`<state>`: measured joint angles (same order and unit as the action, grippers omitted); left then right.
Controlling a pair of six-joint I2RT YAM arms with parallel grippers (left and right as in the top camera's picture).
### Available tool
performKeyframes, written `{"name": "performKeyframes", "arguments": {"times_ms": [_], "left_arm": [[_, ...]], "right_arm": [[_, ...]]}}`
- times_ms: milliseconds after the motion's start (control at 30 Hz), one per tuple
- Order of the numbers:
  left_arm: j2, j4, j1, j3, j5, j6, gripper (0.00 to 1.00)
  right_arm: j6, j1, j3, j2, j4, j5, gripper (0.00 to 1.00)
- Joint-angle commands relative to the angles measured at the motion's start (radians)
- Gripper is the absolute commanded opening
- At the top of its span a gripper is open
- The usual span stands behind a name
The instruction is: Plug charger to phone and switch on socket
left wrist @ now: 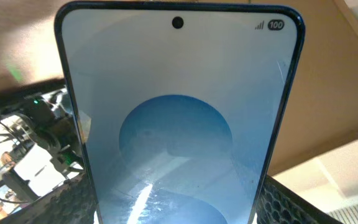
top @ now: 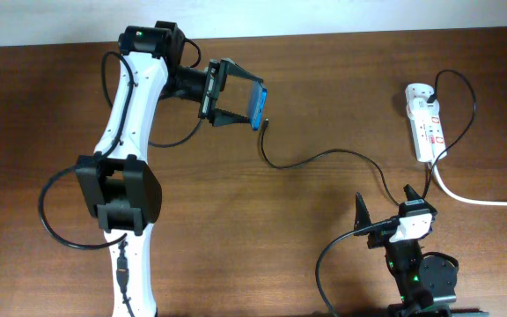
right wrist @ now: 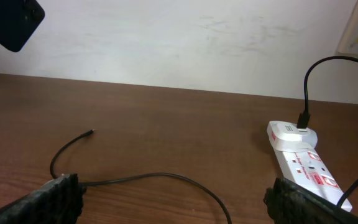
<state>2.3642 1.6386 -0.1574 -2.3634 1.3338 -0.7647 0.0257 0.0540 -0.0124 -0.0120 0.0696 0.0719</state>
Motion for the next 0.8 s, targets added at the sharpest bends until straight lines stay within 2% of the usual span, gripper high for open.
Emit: {"name": "performKeyframes", "arguments": {"times_ms": [0,200,233,267,467,533,667,767], "left_arm": [[-0.008,0.005,0.01,-0.026,0.094,-0.009,0.0],[-0.008,0.005,0.011,-0.026,0.057,-0.009,0.0],[-0.008,0.005,0.011,-0.026,0.057,-0.009,0.0],[-0.008,0.005,0.011,-0.026,0.057,-0.009,0.0],[-0.008,0.005,0.011,-0.026,0.057,-0.01,0.0],[-0.008,0.005,0.011,-0.026,0.057,-0.009,0.0],[-0.008,0.005,0.011,-0.026,0.057,-0.009,0.0],[-0.008,0.005,0.011,-0.026,0.055,-0.01,0.0]], "right_arm": [[-0.007,0.006,0.007,0.006,0.001,0.01,0.98],[-0.008,0.006,0.007,0.007,0.001,0.006,0.99],[-0.061,0.005,0.007,0.007,0.001,-0.014,0.98],[-0.14,0.005,0.006,0.007,0.001,-0.037,0.98],[-0.912,0.005,0.006,0.006,-0.002,-0.069,0.98],[-1.056,0.005,0.006,0.007,0.0,-0.04,0.98],[-1.078,0.005,-0.005,-0.002,0.007,0.088,0.98],[-1.051,0.005,-0.048,-0.042,0.043,0.104,0.98]]}}
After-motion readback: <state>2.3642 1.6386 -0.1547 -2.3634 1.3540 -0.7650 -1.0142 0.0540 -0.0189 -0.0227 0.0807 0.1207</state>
